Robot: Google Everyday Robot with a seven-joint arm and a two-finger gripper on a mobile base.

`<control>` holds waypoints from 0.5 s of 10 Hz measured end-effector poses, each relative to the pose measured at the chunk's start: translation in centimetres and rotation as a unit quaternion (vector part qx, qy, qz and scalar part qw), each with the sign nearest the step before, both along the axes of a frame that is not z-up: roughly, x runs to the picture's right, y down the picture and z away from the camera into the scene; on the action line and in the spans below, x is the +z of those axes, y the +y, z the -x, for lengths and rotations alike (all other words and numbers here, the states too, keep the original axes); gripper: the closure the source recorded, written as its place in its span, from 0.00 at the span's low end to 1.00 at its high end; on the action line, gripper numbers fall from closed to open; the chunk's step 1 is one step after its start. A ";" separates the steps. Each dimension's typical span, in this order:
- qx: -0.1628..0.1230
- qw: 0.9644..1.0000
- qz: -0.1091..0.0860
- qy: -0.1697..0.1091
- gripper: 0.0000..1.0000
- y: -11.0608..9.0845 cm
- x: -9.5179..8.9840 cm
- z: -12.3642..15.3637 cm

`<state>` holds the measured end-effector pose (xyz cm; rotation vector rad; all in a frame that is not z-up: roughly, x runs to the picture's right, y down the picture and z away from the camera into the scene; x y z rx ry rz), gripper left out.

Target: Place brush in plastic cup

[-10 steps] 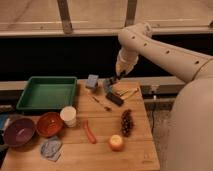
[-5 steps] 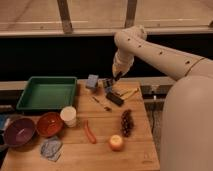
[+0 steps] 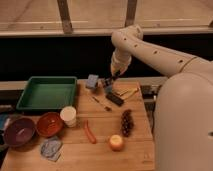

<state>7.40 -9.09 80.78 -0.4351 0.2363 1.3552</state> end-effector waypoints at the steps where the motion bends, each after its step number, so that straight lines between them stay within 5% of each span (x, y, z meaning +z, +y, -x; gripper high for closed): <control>1: -0.001 1.000 -0.003 0.002 1.00 -0.3 0.1 -0.2; 5: -0.005 1.000 -0.011 0.003 1.00 -1.0 0.2 -0.8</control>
